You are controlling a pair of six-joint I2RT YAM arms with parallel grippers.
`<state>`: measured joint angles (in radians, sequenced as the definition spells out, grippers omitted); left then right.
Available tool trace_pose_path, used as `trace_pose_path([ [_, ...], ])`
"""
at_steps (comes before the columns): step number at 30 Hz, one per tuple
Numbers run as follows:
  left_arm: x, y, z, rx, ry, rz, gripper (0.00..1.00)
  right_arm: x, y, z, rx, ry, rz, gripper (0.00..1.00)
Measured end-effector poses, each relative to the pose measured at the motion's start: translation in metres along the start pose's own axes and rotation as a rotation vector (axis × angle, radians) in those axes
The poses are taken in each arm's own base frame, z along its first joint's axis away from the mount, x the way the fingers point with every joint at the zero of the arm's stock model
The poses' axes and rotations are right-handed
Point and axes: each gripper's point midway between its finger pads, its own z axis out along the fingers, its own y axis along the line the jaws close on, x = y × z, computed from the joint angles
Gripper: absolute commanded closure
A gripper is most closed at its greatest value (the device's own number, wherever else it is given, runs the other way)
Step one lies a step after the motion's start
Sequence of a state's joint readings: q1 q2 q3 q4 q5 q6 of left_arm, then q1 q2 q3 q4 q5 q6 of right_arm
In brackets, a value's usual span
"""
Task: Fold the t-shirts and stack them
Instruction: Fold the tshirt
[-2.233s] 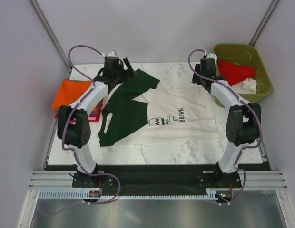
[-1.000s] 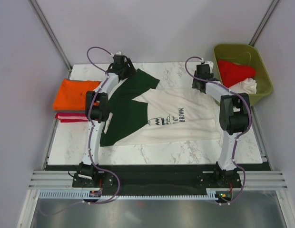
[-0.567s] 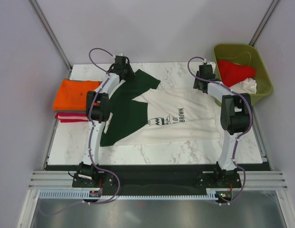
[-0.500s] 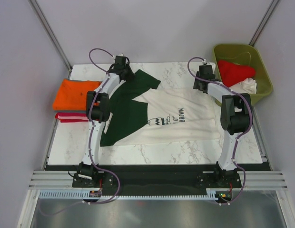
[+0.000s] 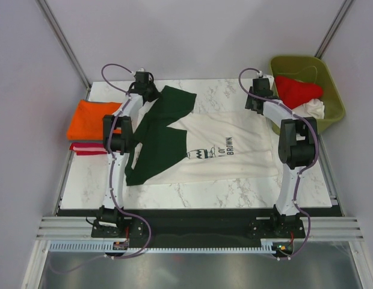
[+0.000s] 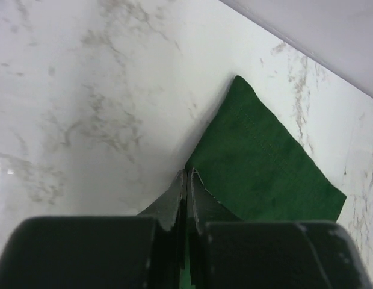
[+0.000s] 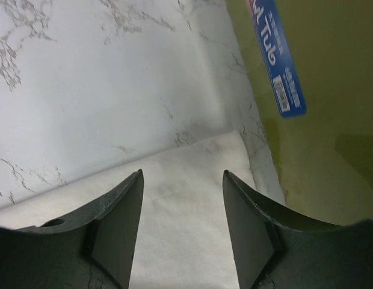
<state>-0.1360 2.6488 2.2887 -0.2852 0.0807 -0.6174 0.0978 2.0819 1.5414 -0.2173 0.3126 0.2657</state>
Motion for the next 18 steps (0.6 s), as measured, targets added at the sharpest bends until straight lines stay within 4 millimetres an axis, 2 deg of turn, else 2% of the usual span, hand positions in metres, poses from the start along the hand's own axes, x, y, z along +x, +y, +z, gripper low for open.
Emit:
trace_pose_path([
  [3, -0.009, 0.011, -0.001, -0.011, -0.013, -0.012, 0.98, -0.011, 0.004, 0.006, 0.000, -0.016, 0.005, 0.39],
  [7, -0.017, 0.021, -0.003, -0.022, -0.025, -0.023, 0.98, -0.013, 0.003, 0.013, 0.021, -0.006, 0.001, 0.39],
  [18, -0.020, 0.024, -0.002, -0.025, -0.042, -0.025, 0.98, 0.009, -0.002, 0.036, 0.073, 0.053, -0.025, 0.39],
])
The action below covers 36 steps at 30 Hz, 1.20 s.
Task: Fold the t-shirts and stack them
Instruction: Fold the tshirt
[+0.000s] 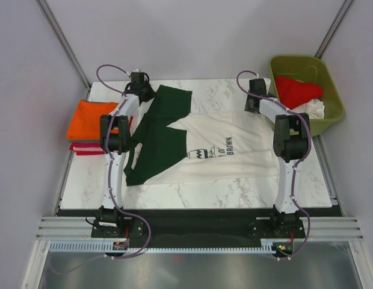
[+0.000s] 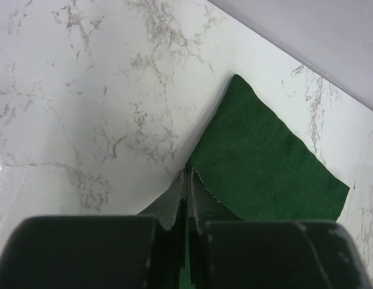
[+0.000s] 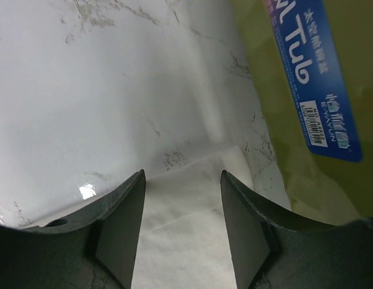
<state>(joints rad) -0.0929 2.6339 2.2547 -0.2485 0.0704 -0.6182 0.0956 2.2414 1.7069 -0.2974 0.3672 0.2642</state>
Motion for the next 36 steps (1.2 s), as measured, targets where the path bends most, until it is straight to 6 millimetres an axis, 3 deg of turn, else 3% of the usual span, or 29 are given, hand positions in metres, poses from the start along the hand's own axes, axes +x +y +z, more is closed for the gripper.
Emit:
trace_pose_path([
  [5, -0.006, 0.010, 0.001, -0.007, -0.015, -0.011, 0.98, 0.003, 0.002, 0.002, 0.007, 0.012, -0.017, 0.34],
  [13, -0.023, 0.035, -0.003, -0.047, -0.041, -0.039, 0.98, -0.033, 0.029, -0.014, -0.040, -0.071, -0.021, 0.35],
  [20, -0.034, 0.044, -0.004, -0.052, -0.064, -0.055, 0.98, -0.039, 0.034, -0.016, -0.043, -0.081, -0.026, 0.36],
  [27, -0.036, 0.039, -0.004, -0.036, -0.070, -0.064, 0.98, -0.046, 0.039, 0.008, -0.031, -0.092, -0.028, 0.36],
  [36, -0.039, 0.031, -0.003, 0.003, -0.078, -0.069, 0.98, -0.029, 0.039, 0.038, -0.010, -0.046, -0.050, 0.42],
])
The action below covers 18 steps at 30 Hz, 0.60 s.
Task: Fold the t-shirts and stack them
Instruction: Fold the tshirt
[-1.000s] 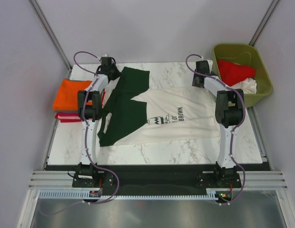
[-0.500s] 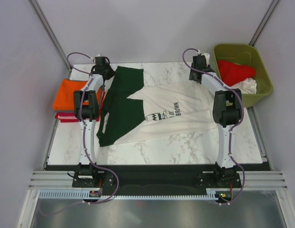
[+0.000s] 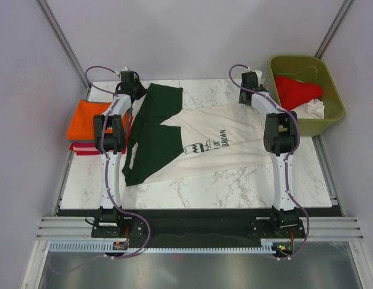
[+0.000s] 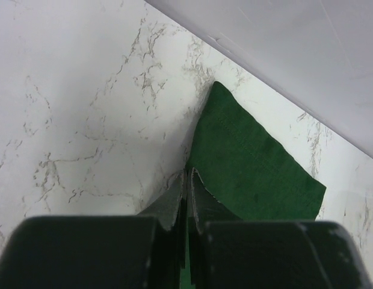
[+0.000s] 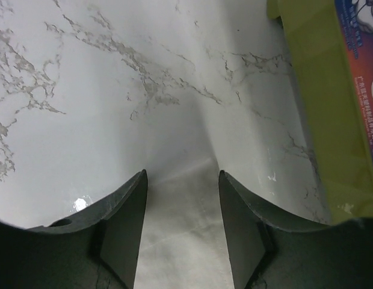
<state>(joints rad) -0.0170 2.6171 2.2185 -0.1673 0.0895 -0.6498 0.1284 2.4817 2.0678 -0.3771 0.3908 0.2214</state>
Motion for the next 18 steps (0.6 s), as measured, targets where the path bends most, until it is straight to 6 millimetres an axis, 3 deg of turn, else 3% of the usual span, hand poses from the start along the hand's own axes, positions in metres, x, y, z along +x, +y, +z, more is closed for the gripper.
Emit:
trace_pose_path([
  [3, -0.001, -0.001, 0.000, 0.006, -0.003, -0.001, 0.98, -0.002, -0.001, 0.001, 0.005, -0.004, -0.008, 0.50],
  [4, -0.001, -0.002, 0.000, 0.011, -0.002, 0.000, 0.98, -0.002, -0.002, 0.001, 0.008, -0.004, -0.012, 0.57],
  [5, -0.001, -0.003, 0.000, 0.014, -0.001, -0.001, 0.98, -0.002, -0.003, 0.001, 0.010, -0.004, -0.014, 0.71],
  [7, -0.001, -0.005, 0.000, 0.024, 0.001, 0.000, 0.98, -0.001, -0.003, 0.001, 0.011, -0.001, -0.018, 0.74],
  [11, 0.001, -0.009, 0.000, 0.035, 0.003, 0.003, 0.98, -0.001, -0.003, 0.001, 0.011, -0.001, -0.018, 1.00],
  [18, 0.006, -0.018, -0.001, 0.069, 0.009, 0.010, 0.98, 0.001, -0.004, -0.003, 0.008, 0.006, -0.014, 1.00],
])
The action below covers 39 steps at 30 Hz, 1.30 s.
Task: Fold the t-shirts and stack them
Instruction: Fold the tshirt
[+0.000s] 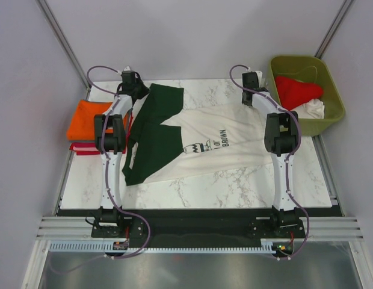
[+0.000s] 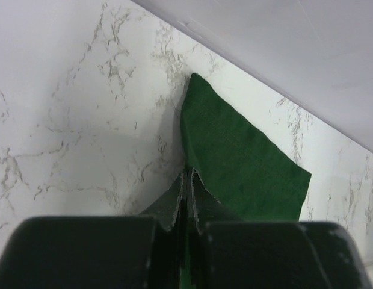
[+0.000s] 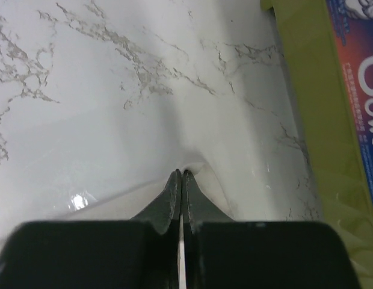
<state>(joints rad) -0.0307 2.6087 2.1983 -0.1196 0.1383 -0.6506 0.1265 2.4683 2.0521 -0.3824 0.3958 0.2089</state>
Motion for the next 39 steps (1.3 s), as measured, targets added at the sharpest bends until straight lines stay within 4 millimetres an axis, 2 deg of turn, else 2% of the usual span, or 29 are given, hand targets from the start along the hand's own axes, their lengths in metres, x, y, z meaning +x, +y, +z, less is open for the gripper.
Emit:
trace_pose_path([
  [6, 0.007, -0.014, -0.014, 0.030, 0.015, 0.023, 0.98, -0.008, -0.003, -0.022, -0.027, -0.006, 0.016, 1.00],
  [12, -0.006, -0.046, -0.040, 0.085, -0.025, 0.085, 0.98, -0.026, -0.008, -0.050, -0.046, -0.041, 0.040, 1.00],
  [15, -0.014, -0.060, -0.056, 0.111, -0.049, 0.112, 0.98, -0.028, -0.011, -0.056, -0.050, -0.046, 0.051, 1.00],
  [18, -0.017, -0.072, -0.075, 0.141, -0.070, 0.134, 0.98, -0.021, -0.015, -0.060, -0.049, -0.029, 0.053, 1.00],
  [24, 0.001, -0.082, -0.121, 0.177, -0.084, 0.194, 0.98, 0.002, -0.023, -0.064, -0.051, 0.021, 0.051, 1.00],
  [27, 0.008, -0.094, -0.145, 0.203, -0.100, 0.235, 0.98, 0.009, -0.026, -0.073, -0.059, 0.036, 0.058, 1.00],
  [31, 0.007, -0.112, -0.178, 0.250, -0.143, 0.270, 0.98, 0.005, -0.032, -0.089, -0.068, 0.025, 0.072, 1.00],
  [33, 0.005, -0.114, -0.194, 0.262, -0.169, 0.282, 0.98, 0.000, -0.036, -0.097, -0.071, 0.011, 0.084, 1.00],
  [39, 0.002, -0.104, -0.227, 0.251, -0.236, 0.312, 0.98, -0.005, -0.047, -0.117, -0.075, -0.009, 0.112, 1.00],
])
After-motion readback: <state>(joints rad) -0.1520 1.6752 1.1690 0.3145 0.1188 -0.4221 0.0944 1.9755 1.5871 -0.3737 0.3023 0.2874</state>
